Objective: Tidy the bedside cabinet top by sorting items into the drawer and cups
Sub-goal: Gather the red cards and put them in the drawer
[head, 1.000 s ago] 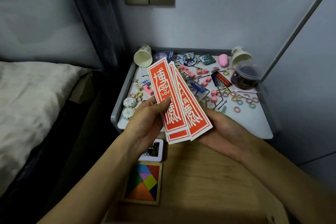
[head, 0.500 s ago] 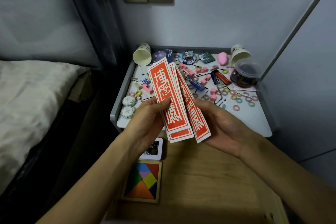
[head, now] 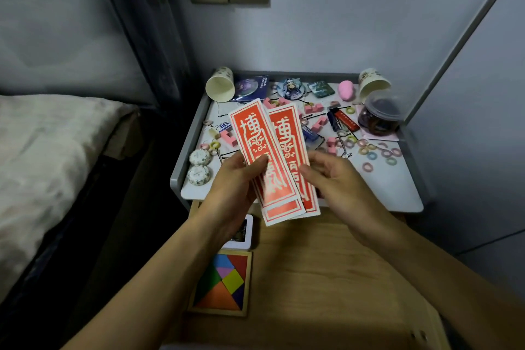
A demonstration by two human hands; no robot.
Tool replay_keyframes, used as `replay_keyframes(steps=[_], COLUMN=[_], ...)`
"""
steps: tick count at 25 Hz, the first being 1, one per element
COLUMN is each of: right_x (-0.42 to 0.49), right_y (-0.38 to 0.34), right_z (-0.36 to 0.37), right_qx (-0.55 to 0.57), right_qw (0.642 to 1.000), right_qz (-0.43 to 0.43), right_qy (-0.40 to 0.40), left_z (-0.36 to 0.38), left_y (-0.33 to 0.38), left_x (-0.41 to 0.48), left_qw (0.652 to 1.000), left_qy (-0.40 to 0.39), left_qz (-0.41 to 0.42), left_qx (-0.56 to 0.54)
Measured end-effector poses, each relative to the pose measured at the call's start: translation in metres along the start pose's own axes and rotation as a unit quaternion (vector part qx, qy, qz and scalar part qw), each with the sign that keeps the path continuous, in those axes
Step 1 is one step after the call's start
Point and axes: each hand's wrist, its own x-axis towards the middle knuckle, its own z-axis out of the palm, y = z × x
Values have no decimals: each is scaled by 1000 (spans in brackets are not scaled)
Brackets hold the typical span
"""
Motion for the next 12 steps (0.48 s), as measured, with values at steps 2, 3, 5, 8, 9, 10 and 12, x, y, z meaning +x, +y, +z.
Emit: replay_keyframes(steps=[2, 3, 5, 8, 9, 10, 12], right_x=[0, 0, 0, 1, 2, 3, 7], right_y=[1, 1, 2, 4, 4, 3, 1], right_z=[1, 0, 0, -1, -3, -5, -7], right_qx=[20, 29, 15, -83, -109, -107, -36], right_qw=[1000, 999, 999, 996, 993, 994, 999], right_qz=[8, 11, 7, -25, -33, -30, -1], right_qy=[-21, -28, -32, -13, -4, 4, 25], left_z=[2, 2, 2, 4, 4, 4, 5], left_y=[-1, -1, -2, -4, -4, -3, 0], left_x=[-2, -2, -3, -3, -3, -4, -5], left_qw=[999, 998, 995, 985, 982, 979, 970], left_qy=[-2, -4, -5, -13, -14, -18, -44], left_qz=[19, 23, 22, 6, 6, 10, 17], left_qx=[37, 52, 97, 174, 190, 203, 240])
